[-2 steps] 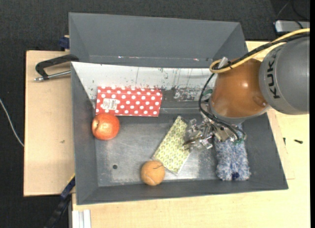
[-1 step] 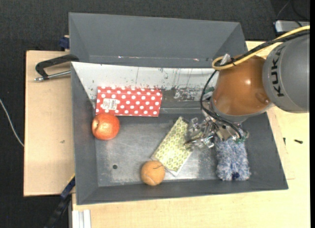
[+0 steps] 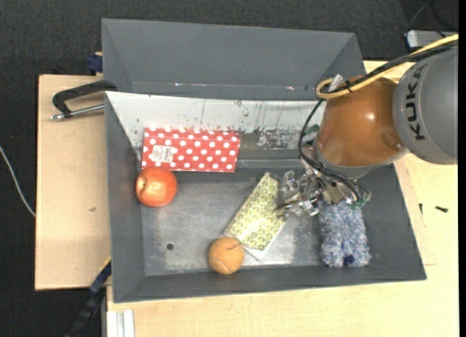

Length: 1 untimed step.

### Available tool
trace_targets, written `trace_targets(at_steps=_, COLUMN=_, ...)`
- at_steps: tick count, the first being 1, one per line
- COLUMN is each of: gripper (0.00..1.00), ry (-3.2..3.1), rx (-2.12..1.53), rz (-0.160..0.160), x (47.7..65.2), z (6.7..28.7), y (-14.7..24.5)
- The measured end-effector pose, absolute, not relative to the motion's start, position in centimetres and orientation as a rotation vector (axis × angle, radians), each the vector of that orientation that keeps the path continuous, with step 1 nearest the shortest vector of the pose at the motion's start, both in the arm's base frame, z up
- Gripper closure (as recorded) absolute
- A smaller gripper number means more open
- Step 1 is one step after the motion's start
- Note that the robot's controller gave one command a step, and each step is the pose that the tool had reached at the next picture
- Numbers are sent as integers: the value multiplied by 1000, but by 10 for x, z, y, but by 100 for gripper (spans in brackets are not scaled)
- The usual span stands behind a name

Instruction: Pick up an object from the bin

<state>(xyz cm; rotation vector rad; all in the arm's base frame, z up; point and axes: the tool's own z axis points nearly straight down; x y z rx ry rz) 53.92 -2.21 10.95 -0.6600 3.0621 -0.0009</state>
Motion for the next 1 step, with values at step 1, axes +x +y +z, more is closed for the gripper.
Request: trace_targets(at_steps=1, gripper=100, ry=3064, rx=-661, rz=1, x=539, z=118, y=-22)
